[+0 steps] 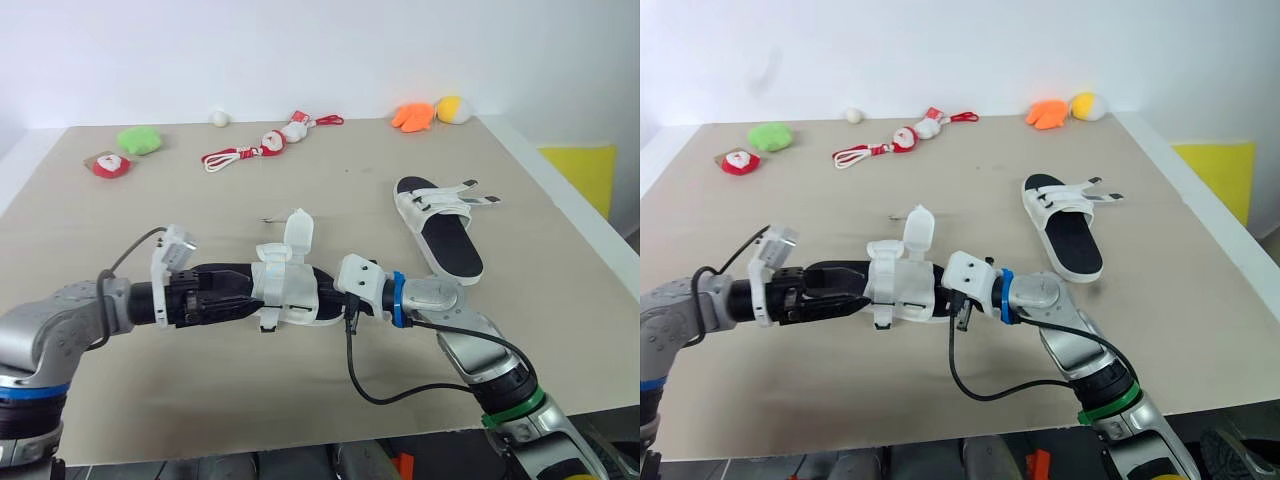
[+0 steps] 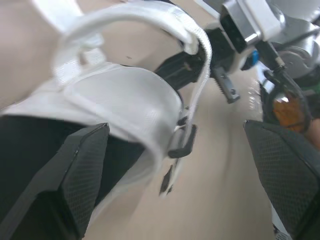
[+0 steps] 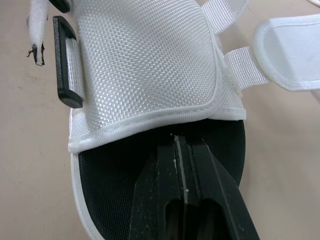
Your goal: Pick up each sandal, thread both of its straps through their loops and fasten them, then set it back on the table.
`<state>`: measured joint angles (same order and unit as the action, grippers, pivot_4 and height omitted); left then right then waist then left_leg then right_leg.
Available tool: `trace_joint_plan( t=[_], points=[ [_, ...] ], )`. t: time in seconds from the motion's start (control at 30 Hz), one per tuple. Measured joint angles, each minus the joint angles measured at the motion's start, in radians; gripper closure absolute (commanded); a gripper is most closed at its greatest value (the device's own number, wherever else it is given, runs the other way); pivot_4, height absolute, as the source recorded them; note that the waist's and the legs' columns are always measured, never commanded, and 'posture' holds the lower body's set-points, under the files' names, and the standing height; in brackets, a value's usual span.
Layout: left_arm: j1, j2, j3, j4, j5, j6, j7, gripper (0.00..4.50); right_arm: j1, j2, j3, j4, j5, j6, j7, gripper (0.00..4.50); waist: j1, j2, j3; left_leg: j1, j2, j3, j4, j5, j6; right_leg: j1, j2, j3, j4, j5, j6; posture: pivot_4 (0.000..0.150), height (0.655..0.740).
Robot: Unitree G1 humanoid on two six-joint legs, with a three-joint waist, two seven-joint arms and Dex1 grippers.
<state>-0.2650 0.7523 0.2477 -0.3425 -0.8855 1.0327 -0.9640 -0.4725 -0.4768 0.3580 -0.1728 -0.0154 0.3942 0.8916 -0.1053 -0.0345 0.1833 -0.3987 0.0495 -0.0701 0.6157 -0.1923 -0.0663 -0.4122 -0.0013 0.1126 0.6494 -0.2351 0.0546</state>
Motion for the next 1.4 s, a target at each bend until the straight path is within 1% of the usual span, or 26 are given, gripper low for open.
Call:
trace_joint_plan(
  t=[0.03,0.1,0.13,0.17,0.23,0.33,0.4,0.53,0.7,0.83,0.9,1.07,1.13,1.17,1.2,1.23,1.37,1.4],
  points=[
    [0.001,0.0,0.002,-0.001,-0.001,0.0,0.001,0.05,0.0,0.0,0.0,0.0,0.0,0.0,0.0,4.5,0.0,0.0,0.0,0.0,0.0,0.0,0.0,0.0,0.0,0.0,0.0,0.0,0.0,0.0,0.0,0.15,0.74],
    [0.049,0.009,0.057,-0.046,-0.058,0.013,0.016,0.05,-0.003,0.0,0.002,0.002,0.0,-0.004,0.004,4.5,-0.001,0.0,0.0,0.0,0.001,0.001,0.0,-0.001,-0.001,0.0,0.0,0.0,0.0,0.0,-0.001,0.15,0.74],
    [0.094,0.037,0.065,-0.076,-0.067,0.023,0.006,0.05,-0.003,0.0,0.003,0.003,0.0,-0.006,0.007,4.5,-0.001,0.0,0.0,0.0,0.001,0.001,0.0,-0.002,-0.002,-0.001,0.0,0.0,0.0,-0.001,-0.001,0.15,0.74],
    [0.166,0.09,0.056,-0.099,-0.061,0.027,-0.021,0.05,-0.006,0.0,0.004,0.005,0.0,-0.009,0.012,4.5,-0.002,0.0,0.0,0.001,0.001,0.001,0.0,-0.002,-0.002,-0.001,0.0,0.0,0.0,-0.001,-0.002,0.15,0.74],
    [0.252,0.123,0.034,-0.104,-0.057,0.033,-0.049,0.05,-0.009,0.0,0.003,0.011,0.0,-0.013,0.018,4.5,-0.001,0.0,0.0,0.001,0.001,0.001,-0.001,-0.003,-0.002,-0.001,0.0,0.0,0.0,-0.002,-0.004,0.15,0.74],
    [0.272,0.125,0.005,-0.1,-0.047,0.021,-0.059,0.05,-0.011,0.002,0.002,0.016,-0.001,-0.014,0.018,4.5,0.0,-0.001,0.0,0.001,0.001,0.002,0.0,-0.003,-0.002,-0.002,0.0,0.0,0.0,-0.002,-0.004,0.15,0.74],
    [0.271,0.127,-0.028,-0.098,-0.012,-0.012,-0.059,0.05,-0.011,0.003,0.002,0.016,-0.001,-0.014,0.019,4.5,0.0,-0.001,0.0,0.001,0.001,0.002,0.0,-0.003,-0.002,-0.002,0.0,0.0,0.0,-0.002,-0.004,0.15,0.74],
    [0.241,0.072,-0.103,-0.067,0.049,-0.068,-0.021,0.05,-0.011,0.004,0.003,0.013,-0.001,-0.014,0.021,4.5,-0.001,-0.001,0.0,0.0,0.002,0.002,-0.001,-0.003,-0.003,-0.002,0.001,0.0,0.0,-0.002,-0.004,0.15,0.74],
    [0.177,-0.02,-0.182,-0.028,0.115,-0.128,0.038,0.05,-0.011,0.005,0.002,0.012,-0.001,-0.013,0.022,4.5,-0.001,-0.001,0.0,0.0,0.002,0.003,-0.001,-0.003,-0.003,-0.002,0.001,0.0,0.0,-0.002,-0.004,0.15,0.74],
    [0.163,-0.046,-0.208,-0.021,0.131,-0.143,0.048,0.05,-0.009,0.004,0.002,0.008,-0.001,-0.011,0.022,4.5,0.0,-0.001,0.0,0.0,0.002,0.003,-0.001,-0.004,-0.002,-0.002,0.002,0.0,0.0,-0.002,-0.004,0.15,0.74],
    [0.152,-0.068,-0.219,-0.021,0.131,-0.143,0.053,0.05,-0.009,0.004,0.002,0.008,-0.001,-0.01,0.021,4.5,0.0,-0.001,0.0,0.0,0.002,0.003,-0.001,-0.004,-0.002,-0.002,0.002,0.0,0.0,-0.002,-0.004,0.15,0.74],
    [0.14,-0.087,-0.224,-0.021,0.117,-0.13,0.062,0.05,-0.008,0.003,0.002,0.007,-0.002,-0.01,0.021,4.5,0.0,-0.001,0.0,0.0,0.002,0.003,-0.001,-0.004,-0.002,-0.002,0.002,0.0,0.0,-0.002,-0.004,0.15,0.74],
    [0.133,-0.101,-0.224,-0.021,0.1,-0.13,0.062,0.57,-0.008,0.004,0.002,0.007,-0.003,-0.01,0.021,4.5,0.0,-0.001,0.0,0.0,0.002,0.003,0.0,-0.004,-0.002,-0.001,0.002,0.0,0.0,-0.002,-0.004,0.15,0.74],
    [0.133,-0.101,-0.224,-0.021,0.1,-0.13,0.062,0.62,-0.008,0.004,0.002,0.007,-0.003,-0.01,0.021,4.5,0.0,-0.001,0.0,0.0,0.002,0.003,0.0,-0.004,-0.002,-0.001,0.002,0.0,0.0,-0.002,-0.004,0.15,0.74],
    [0.132,-0.1,-0.223,-0.022,0.098,-0.13,0.063,1.33,-0.008,0.004,0.002,0.007,-0.002,-0.01,0.021,4.5,0.0,0.0,0.0,0.0,0.002,0.003,0.0,-0.004,-0.002,-0.001,0.002,0.0,0.0,-0.002,-0.004,0.15,0.74],
    [0.133,-0.099,-0.223,-0.022,0.098,-0.13,0.064,1.65,-0.008,0.004,0.002,0.006,-0.002,-0.01,0.021,4.5,0.0,-0.001,0.0,0.0,0.002,0.002,0.0,-0.004,-0.002,-0.001,0.002,0.0,0.0,-0.002,-0.004,0.15,0.74],
    [0.134,-0.099,-0.223,-0.022,0.092,-0.129,0.072,3.65,-0.008,0.004,0.002,0.006,-0.003,-0.01,0.021,4.5,0.0,-0.001,0.0,0.0,0.002,0.002,0.0,-0.004,-0.002,-0.001,0.002,0.0,0.0,-0.002,-0.004,0.15,0.74],
    [0.135,-0.099,-0.223,-0.022,0.091,-0.128,0.075,4.04,-0.008,0.004,0.002,0.006,-0.003,-0.01,0.021,4.5,0.0,-0.001,0.0,0.0,0.002,0.002,0.0,-0.004,-0.002,-0.001,0.002,0.0,0.0,-0.002,-0.004,0.15,0.74]
  ],
)
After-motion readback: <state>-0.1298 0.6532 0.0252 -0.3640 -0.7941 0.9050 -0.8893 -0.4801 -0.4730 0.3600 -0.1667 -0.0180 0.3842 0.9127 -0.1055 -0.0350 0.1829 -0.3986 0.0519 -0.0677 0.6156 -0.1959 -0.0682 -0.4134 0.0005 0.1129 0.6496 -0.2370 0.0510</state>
